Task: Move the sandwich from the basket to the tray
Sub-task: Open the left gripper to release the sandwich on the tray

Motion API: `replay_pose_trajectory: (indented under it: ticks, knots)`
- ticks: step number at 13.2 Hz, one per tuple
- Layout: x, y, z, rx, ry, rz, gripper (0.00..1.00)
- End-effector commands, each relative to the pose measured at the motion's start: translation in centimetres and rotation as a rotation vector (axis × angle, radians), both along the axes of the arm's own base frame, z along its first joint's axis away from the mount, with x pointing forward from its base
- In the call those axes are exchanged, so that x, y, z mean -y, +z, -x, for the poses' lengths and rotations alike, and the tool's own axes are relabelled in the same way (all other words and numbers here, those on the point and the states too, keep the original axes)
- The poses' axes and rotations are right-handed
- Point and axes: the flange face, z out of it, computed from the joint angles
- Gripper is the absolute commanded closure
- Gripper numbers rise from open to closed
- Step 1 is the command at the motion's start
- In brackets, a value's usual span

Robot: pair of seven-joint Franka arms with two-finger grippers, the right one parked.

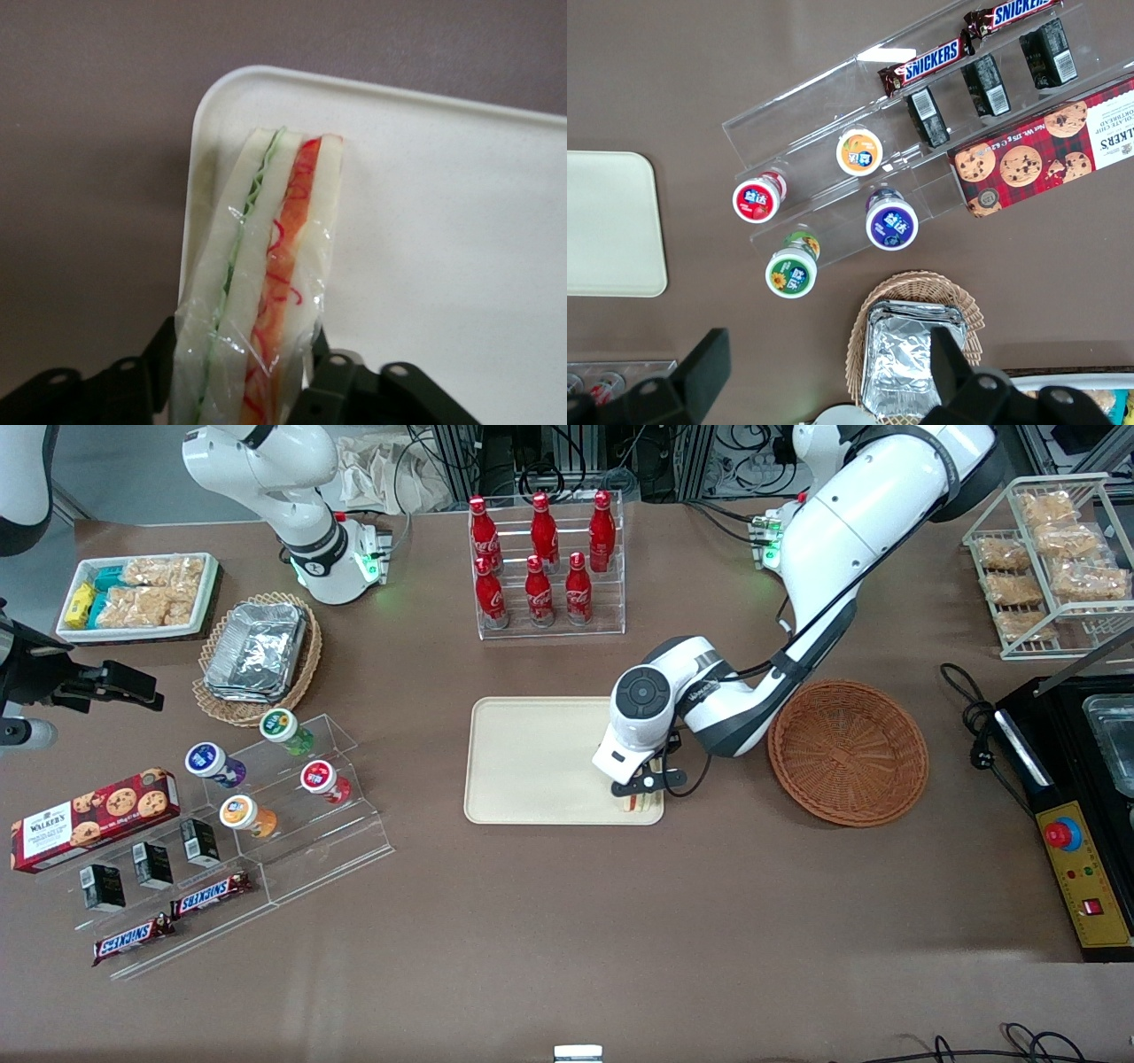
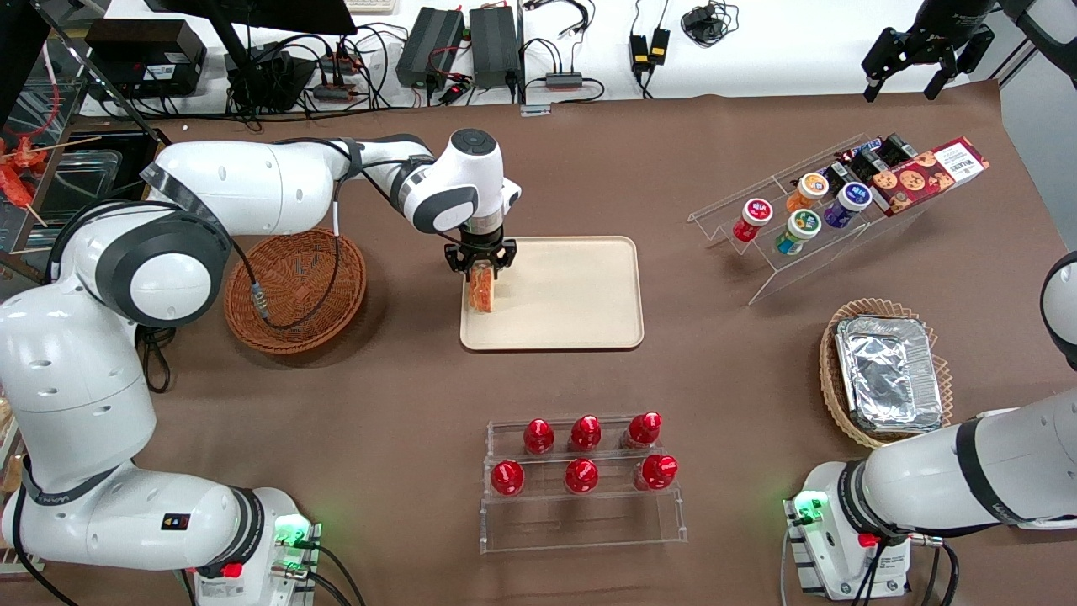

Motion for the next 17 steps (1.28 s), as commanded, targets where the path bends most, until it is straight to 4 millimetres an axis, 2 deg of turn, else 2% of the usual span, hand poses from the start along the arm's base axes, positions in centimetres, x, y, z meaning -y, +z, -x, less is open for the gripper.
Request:
replay_pose_trajectory:
  ticks: [1,4,7,8,9,11,13,15,17]
  knots:
    - [0.2,2.4,-1.0,0.049,0.086,-0.003,0.0]
    - [-0.9,8.6,-1.8,0.079,0.127,-0.086,0.0]
    - [-2.3,16.8,-3.3,0.079,0.213,-0.071,0.0]
    - [-3.5,19.2,-3.6,0.086,0.221,-0.058,0.0]
    - [-6.2,21.9,-4.6,0.09,0.259,-0.037,0.0]
    - [-12.2,27.6,-5.2,0.065,0.26,0.003,0.0]
    - [-20.0,31.9,-5.4,0.012,0.171,0.036,0.0]
    - [-27.9,34.5,-5.5,-0.014,0.061,0.065,0.0]
    - [-33.5,35.2,-5.5,-0.026,-0.04,0.076,0.0]
